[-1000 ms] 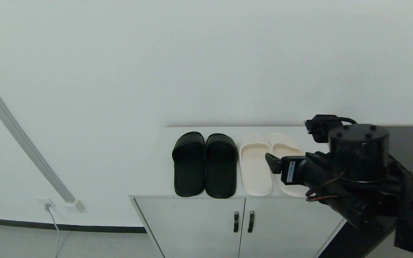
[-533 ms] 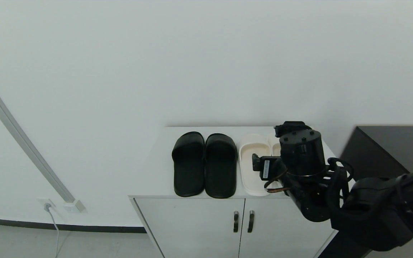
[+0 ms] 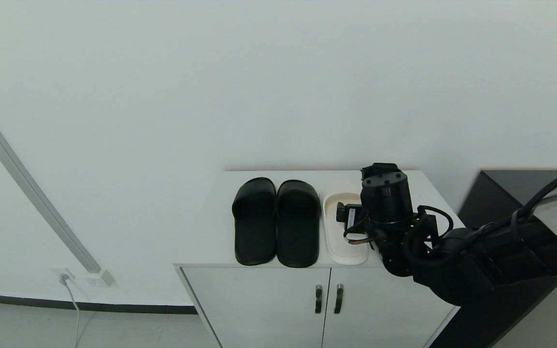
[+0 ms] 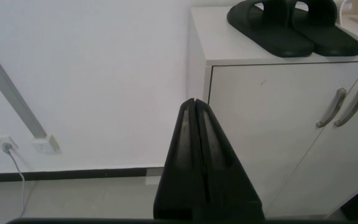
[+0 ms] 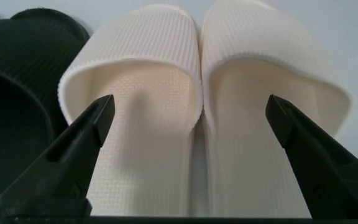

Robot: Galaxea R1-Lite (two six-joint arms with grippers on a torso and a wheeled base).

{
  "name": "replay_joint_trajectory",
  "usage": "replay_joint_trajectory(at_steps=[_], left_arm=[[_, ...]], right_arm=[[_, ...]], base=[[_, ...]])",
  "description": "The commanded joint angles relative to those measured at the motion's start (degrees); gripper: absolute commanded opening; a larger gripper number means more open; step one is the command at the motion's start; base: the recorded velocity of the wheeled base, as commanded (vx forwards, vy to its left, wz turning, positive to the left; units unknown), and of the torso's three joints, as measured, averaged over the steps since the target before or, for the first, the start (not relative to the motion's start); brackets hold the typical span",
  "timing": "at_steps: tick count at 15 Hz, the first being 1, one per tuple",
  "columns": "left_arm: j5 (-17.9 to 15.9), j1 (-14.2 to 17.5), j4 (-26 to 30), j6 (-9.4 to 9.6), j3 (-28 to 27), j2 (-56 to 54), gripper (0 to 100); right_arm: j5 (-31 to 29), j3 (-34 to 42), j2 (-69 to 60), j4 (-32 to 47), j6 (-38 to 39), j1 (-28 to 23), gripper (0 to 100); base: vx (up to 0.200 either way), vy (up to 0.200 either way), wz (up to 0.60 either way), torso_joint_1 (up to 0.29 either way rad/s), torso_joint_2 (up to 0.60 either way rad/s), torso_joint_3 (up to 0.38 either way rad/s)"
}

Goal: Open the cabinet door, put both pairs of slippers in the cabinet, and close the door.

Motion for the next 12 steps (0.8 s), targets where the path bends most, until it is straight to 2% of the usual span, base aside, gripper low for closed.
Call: replay_joint_trajectory(at_steps=[1, 12], left_arm=[[-0.02, -0.02, -0.07, -0.03, 0.01, -0.01, 0], [-0.02, -0.02, 0.02, -0.29, 0.01, -0.01, 0]], right_arm=[[1.05, -0.62, 0.66, -0.07, -0.21, -0.81, 100], [1.66, -3.70, 3.04, -0.86, -3.20, -2.48, 100]], base=[[0.000, 0.000, 0.00, 0.000, 0.00, 0.000], [0.000, 0.000, 0.00, 0.000, 0.00, 0.000]])
